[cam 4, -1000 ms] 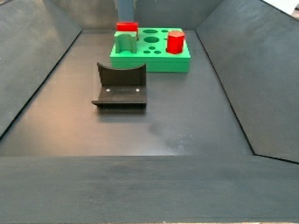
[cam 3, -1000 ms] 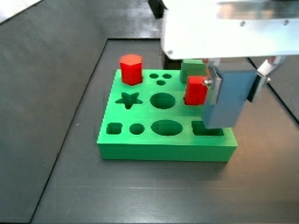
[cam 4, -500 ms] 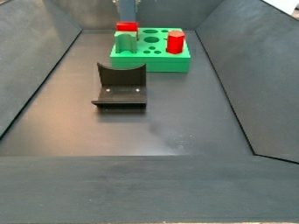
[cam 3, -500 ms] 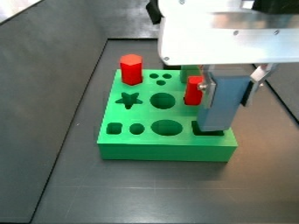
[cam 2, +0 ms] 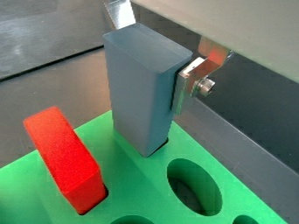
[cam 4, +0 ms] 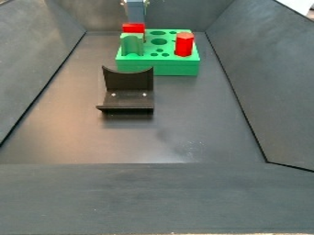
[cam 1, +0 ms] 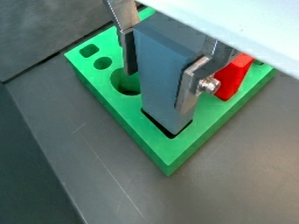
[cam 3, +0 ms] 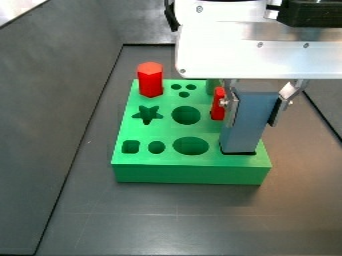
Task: Pick up the rectangle object. Move up. Move to above the board. Insert the rectangle object.
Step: Insert the rectangle object.
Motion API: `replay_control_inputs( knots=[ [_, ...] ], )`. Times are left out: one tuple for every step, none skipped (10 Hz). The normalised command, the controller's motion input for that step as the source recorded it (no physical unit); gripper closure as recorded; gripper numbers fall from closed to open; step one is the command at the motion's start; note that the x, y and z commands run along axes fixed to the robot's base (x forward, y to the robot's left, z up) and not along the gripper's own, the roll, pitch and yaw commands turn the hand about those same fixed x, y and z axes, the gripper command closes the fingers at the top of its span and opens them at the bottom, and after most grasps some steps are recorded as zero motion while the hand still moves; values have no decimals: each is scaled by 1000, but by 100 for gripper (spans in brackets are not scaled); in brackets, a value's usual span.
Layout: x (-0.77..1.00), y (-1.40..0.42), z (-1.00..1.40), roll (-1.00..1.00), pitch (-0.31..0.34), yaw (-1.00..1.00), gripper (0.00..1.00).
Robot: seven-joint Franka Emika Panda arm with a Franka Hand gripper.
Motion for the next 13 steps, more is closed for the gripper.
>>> replay_control_inputs(
  knots=[
    [-74,0,-114,0,0,-389,100],
    [-57,0,-83,0,0,-357,100],
    [-26,0,0,0,0,0,100],
    [14,-66,0,0,0,37,100],
    [83,-71,0,-47,0,89,100],
    [146,-77,0,-99,0,129,100],
    [106,-23,-6,-93,-7,143,100],
    [43,0,-57,-76,-20,123,100],
    [40,0,-134,-6,-7,151,100],
    [0,0,-174,0,-11,163,100],
    [0,0,-257,0,-24,177,100],
    [0,0,-346,0,-41,177,100],
    [0,-6,-543,0,-71,154,100]
  ],
)
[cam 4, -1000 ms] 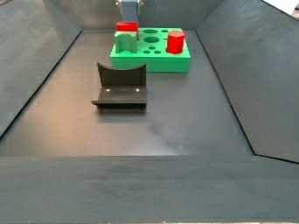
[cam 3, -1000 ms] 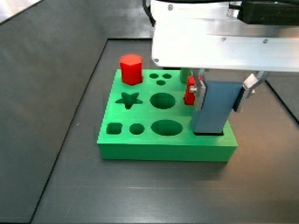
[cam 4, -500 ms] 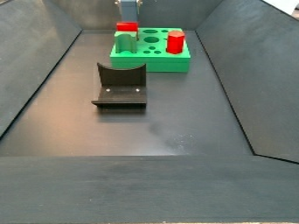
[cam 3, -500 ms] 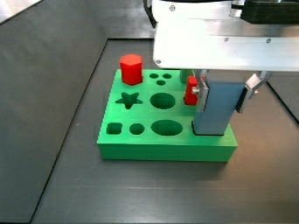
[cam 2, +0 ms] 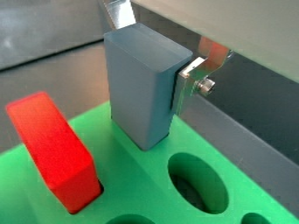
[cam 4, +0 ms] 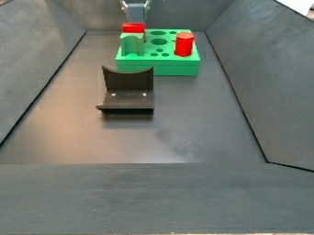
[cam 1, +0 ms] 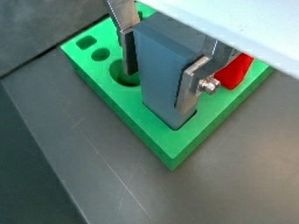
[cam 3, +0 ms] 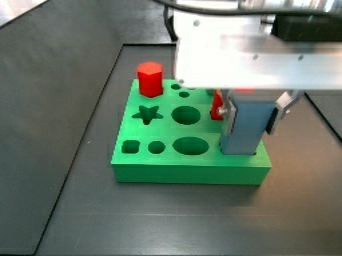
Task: Pick up the rectangle object. Move up. Move to above the board. Insert the rectangle object.
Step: Insert the rectangle object.
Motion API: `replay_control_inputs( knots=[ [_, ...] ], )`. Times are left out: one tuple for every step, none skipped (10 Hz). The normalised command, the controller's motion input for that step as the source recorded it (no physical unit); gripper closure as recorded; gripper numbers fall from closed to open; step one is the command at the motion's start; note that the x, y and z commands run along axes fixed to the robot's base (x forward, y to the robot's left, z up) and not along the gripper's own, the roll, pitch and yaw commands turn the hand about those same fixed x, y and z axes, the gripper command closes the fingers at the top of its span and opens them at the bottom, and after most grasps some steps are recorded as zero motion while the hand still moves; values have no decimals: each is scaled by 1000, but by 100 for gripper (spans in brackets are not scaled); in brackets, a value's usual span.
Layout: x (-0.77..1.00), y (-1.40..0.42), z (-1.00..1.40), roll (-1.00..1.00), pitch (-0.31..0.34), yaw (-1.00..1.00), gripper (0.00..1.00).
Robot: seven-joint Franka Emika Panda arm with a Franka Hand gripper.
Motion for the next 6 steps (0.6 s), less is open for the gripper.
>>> replay_control_inputs(
  knots=[
    [0,-106,-589,39,-67,166,100],
    [60,-197,-566,117,-50,177,100],
    [46,-183,-866,187,-64,191,100],
    [0,-31,-706,97,-109,114,100],
    [0,0,0,19,0,0,100],
    [0,0,0,0,0,0,100]
  ],
)
